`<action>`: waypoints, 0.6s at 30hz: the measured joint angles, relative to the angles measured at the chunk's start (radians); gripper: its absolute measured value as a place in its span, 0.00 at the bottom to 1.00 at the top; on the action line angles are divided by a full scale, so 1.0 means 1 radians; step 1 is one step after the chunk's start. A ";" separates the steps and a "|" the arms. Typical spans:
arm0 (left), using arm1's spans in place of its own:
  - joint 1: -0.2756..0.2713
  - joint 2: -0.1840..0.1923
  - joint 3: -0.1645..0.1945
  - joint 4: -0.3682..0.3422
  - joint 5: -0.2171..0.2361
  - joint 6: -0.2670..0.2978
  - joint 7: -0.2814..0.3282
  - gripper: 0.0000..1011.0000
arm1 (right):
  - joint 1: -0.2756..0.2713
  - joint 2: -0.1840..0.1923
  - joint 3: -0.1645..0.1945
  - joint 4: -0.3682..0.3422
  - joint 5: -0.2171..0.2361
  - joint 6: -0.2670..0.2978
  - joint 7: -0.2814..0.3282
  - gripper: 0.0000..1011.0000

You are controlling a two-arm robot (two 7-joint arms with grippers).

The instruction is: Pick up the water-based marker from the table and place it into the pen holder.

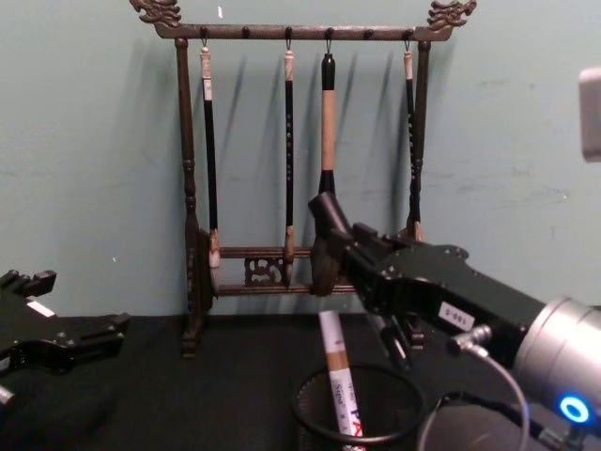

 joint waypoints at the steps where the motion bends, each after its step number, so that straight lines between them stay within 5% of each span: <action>1: 0.000 0.000 0.000 0.000 0.000 0.000 0.000 0.99 | 0.001 -0.001 -0.002 0.002 0.000 0.000 0.000 0.23; 18: 0.000 0.000 0.000 0.000 0.000 0.000 0.000 0.99 | -0.001 -0.001 -0.038 0.024 0.000 0.019 -0.006 0.23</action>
